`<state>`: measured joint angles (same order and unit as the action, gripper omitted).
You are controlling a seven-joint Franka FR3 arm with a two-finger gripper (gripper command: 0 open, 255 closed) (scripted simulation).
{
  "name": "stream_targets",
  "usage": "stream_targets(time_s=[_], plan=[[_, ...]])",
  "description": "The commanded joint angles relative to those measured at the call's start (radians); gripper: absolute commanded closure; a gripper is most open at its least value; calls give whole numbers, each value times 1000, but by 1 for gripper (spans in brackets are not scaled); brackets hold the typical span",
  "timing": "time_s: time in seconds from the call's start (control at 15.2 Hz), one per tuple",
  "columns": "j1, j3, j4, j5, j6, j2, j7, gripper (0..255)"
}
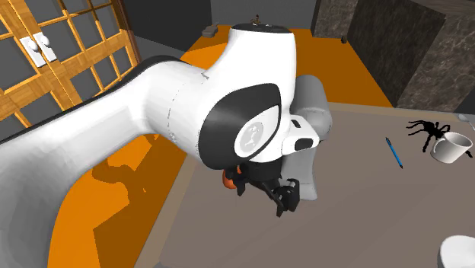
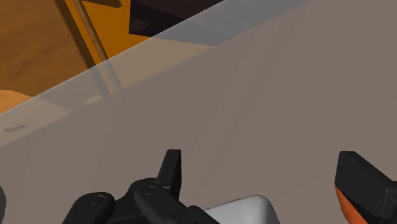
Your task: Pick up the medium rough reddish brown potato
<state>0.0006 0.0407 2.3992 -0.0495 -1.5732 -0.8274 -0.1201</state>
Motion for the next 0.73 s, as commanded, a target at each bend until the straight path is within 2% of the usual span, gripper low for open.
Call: stream_targets(time_s=[0.0, 0.66], plan=[[0, 0, 0, 0, 0, 0, 0, 0], [84, 78, -65, 70, -204, 321, -17, 0]])
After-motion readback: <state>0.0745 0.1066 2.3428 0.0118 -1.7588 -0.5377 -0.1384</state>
